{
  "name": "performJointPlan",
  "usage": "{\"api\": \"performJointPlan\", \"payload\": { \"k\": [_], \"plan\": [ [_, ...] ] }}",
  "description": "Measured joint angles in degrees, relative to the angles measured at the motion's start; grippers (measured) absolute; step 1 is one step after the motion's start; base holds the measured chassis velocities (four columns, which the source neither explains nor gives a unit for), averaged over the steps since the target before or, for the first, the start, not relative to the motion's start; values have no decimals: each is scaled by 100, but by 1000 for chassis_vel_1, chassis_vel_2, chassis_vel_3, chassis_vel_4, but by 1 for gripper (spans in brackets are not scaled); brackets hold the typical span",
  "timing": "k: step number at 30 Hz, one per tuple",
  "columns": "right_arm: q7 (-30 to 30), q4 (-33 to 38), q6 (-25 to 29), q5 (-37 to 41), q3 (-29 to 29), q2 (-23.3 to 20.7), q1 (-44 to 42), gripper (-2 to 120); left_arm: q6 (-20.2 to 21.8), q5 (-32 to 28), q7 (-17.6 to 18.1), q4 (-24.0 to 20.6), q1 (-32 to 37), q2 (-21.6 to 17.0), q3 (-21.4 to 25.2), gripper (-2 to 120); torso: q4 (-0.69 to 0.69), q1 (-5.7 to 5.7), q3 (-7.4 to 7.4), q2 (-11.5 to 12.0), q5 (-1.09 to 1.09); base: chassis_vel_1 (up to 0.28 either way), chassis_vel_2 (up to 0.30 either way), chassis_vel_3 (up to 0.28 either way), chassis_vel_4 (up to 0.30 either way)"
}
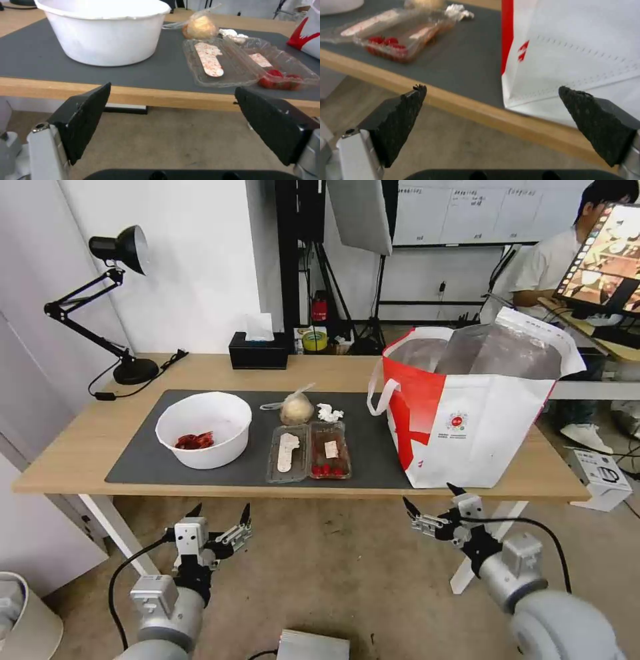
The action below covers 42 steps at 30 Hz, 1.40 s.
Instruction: Pick up the trash from the table and place it into the takeout bag.
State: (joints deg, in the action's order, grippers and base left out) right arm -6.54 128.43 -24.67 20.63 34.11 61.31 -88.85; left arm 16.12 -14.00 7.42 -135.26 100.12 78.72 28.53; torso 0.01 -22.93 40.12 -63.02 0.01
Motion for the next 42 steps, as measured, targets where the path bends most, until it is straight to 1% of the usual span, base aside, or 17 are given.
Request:
{"api": "performJointPlan", "payload": {
  "k": [1, 11, 17, 20, 29, 35, 37, 38, 40, 41, 42],
  "plan": [
    [-1, 0, -3, 3, -3, -1, 1, 100, -3, 6, -3, 0, 1, 3, 0, 100, -2, 0, 0, 0, 0, 0, 0, 0, 0],
    [-1, 0, -2, -6, -17, 39, -2, 100, -21, 18, -29, -20, 20, 12, 4, 100, -1, 0, -1, 0, -1, 0, 0, 0, 0],
    [2, 35, 27, -9, -35, 69, -6, 100, -44, -21, -52, -115, 39, 15, 5, 100, -1, 1, -1, 0, -1, 0, 0, 0, 0],
    [8, 88, 60, 21, -39, 75, -12, 100, -96, -243, -60, -180, 32, 19, 5, 100, -1, 2, -1, 0, -1, 0, 0, 0, 0],
    [19, 125, 71, 61, -56, 67, -9, 100, -187, -559, -66, -208, -18, 37, -20, 100, -1, 1, -1, 0, -1, 0, 0, 0, 0],
    [19, 143, 73, 75, -61, 59, -10, 100, -199, -1035, -40, -195, -115, 57, -113, 100, -1, 1, -1, -1, -1, 0, 0, 0, 0],
    [19, 143, 74, 76, -63, 59, -10, 100, -199, -1101, -31, -195, -125, 59, -128, 100, -1, 1, -1, -1, -1, 0, 0, 0, 0],
    [20, 145, 74, 76, -72, 59, -10, 100, -149, -1322, 18, -207, -143, 56, -173, 100, -1, 1, -1, -1, -1, 0, 0, 0, 0],
    [20, 145, 74, 76, -72, 59, -10, 100, -149, -1322, 18, -207, -143, 56, -173, 100, -1, 1, -1, -1, -1, 0, 0, 0, 0],
    [21, 150, 75, 77, -86, 53, -6, 100, 59, -1815, 180, -283, -168, 29, -246, 100, -1, 1, -1, 0, -1, 0, 0, 0, 0],
    [23, 151, 75, 76, -89, 47, -3, 100, 140, -2066, 261, -317, -193, 26, -265, 100, -1, 1, -1, 0, -1, 0, 0, 0, 0]
  ]
}}
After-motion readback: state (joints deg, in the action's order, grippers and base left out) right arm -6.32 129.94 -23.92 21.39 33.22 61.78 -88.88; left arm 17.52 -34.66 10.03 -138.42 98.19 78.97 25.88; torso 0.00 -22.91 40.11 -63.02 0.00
